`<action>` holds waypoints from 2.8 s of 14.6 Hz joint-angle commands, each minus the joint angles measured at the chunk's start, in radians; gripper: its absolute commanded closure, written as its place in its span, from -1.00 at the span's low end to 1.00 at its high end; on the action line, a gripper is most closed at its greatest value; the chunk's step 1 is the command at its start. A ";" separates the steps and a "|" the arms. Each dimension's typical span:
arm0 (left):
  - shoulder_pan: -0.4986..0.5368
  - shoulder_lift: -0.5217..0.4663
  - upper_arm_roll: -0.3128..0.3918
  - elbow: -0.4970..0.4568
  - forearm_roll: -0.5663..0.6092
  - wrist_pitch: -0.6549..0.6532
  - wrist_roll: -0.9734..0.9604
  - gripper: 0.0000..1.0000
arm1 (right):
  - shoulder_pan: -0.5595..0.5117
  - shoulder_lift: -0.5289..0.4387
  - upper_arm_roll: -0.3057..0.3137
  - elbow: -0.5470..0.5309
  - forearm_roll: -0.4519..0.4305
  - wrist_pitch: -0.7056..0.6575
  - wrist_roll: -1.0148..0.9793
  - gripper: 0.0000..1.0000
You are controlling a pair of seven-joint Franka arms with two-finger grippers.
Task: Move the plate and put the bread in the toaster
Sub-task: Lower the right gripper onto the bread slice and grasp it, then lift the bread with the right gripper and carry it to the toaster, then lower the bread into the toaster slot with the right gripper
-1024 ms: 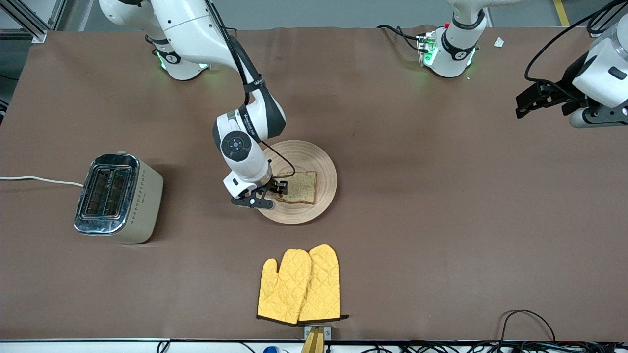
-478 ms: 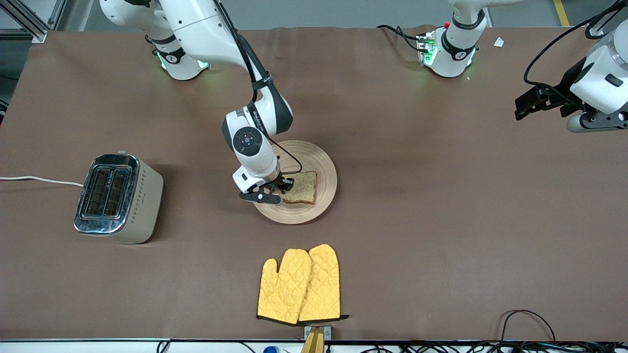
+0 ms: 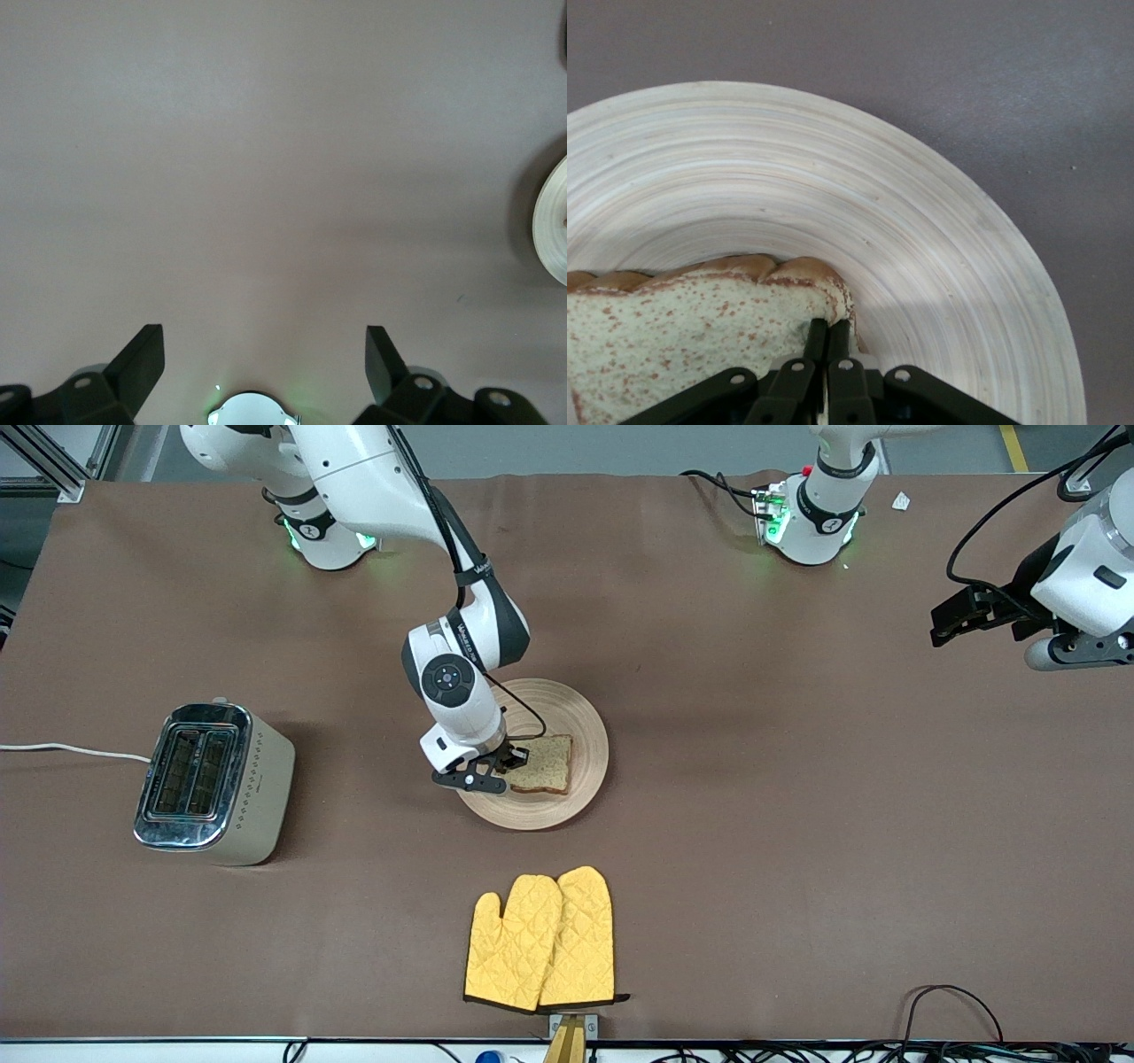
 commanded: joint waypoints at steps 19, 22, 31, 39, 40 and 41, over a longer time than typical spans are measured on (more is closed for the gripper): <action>-0.012 -0.012 -0.007 0.003 -0.001 0.007 -0.010 -1.00 | -0.047 -0.086 -0.517 0.430 -0.557 -0.869 -0.725 0.99; -0.011 -0.011 -0.007 0.001 -0.009 0.007 -0.010 -1.00 | -0.049 -0.081 -0.574 0.414 -0.594 -0.869 -0.735 0.99; -0.012 -0.003 -0.007 0.001 -0.015 0.007 -0.010 -1.00 | -0.092 -0.045 -0.572 0.310 -0.672 -0.782 -0.661 0.99; -0.006 0.003 -0.007 -0.002 -0.023 0.007 -0.008 -1.00 | -0.125 -0.026 -0.502 0.268 -0.622 -0.738 -0.454 0.96; -0.007 0.003 -0.007 -0.002 -0.023 0.007 -0.008 -1.00 | -0.147 -0.022 -0.480 0.269 -0.602 -0.727 -0.434 0.81; -0.006 0.003 -0.007 -0.002 -0.023 0.007 -0.008 -1.00 | -0.170 -0.022 -0.469 0.275 -0.570 -0.724 -0.434 0.42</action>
